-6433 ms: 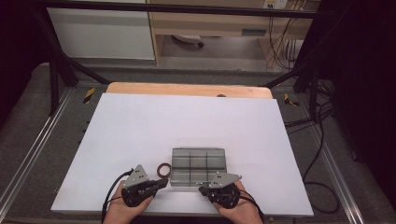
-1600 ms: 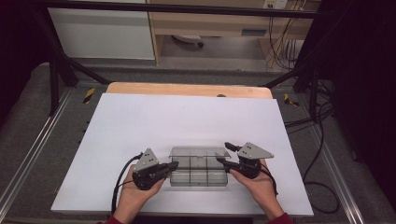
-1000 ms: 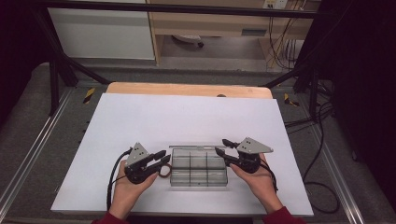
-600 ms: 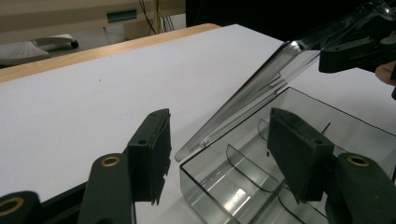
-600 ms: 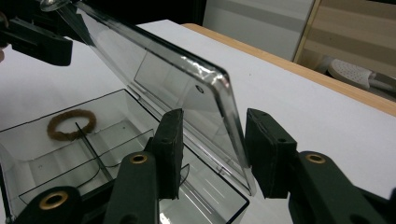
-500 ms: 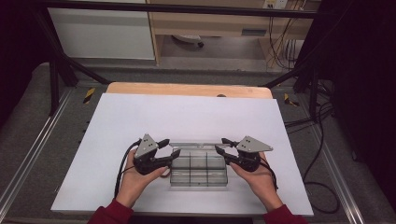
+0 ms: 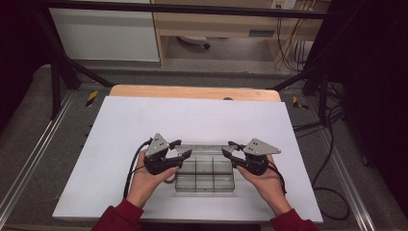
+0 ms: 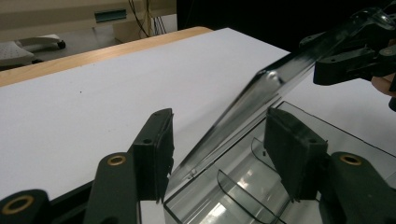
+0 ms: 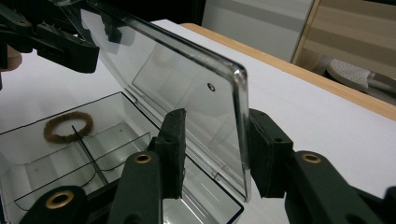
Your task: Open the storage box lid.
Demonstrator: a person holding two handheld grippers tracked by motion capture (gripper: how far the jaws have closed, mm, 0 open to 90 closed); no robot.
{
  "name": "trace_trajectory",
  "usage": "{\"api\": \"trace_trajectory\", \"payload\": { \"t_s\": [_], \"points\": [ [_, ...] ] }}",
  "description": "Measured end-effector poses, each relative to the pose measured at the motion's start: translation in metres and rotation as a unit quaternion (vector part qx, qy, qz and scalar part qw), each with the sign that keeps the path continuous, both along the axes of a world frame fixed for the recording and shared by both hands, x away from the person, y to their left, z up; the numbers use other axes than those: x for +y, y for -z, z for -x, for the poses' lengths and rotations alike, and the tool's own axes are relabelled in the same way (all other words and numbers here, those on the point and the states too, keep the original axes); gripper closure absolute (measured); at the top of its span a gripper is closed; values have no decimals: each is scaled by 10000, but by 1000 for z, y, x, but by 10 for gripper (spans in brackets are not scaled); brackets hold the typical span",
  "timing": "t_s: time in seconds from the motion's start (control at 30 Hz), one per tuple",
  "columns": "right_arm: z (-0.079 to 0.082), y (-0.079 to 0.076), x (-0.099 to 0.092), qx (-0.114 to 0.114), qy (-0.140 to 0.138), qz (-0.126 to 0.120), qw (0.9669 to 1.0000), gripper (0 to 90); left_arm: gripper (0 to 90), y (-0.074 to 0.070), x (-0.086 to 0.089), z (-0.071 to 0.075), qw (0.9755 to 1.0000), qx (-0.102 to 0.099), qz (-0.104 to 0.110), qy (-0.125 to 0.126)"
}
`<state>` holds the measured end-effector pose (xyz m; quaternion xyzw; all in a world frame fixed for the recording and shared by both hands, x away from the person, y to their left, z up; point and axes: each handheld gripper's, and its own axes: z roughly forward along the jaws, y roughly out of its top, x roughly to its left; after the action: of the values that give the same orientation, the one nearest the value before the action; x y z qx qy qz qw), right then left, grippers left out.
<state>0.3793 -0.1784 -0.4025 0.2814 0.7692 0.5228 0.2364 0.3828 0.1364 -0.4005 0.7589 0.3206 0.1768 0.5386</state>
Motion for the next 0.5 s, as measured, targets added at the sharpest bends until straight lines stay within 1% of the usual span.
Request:
{"api": "trace_trajectory", "payload": {
  "t_s": [0.07,0.13,0.3,0.37,0.5],
  "points": [
    [-1,0,0,-3,23,-34,10000,608,449,0,-1,-1,10000,-3,21,-15],
    [-2,-1,0,-11,33,-25,10000,610,476,0,-2,-2,10000,-2,10,-20],
    [-5,-1,0,-24,50,-15,10000,614,509,-1,-2,-4,9999,-32,10,-103],
    [-6,-2,0,-14,53,-74,10000,614,527,-1,-1,-6,9999,-21,16,-107],
    [-7,-2,1,-8,67,-53,10000,618,532,-2,-1,-8,9999,-7,30,-104]
  ]
}}
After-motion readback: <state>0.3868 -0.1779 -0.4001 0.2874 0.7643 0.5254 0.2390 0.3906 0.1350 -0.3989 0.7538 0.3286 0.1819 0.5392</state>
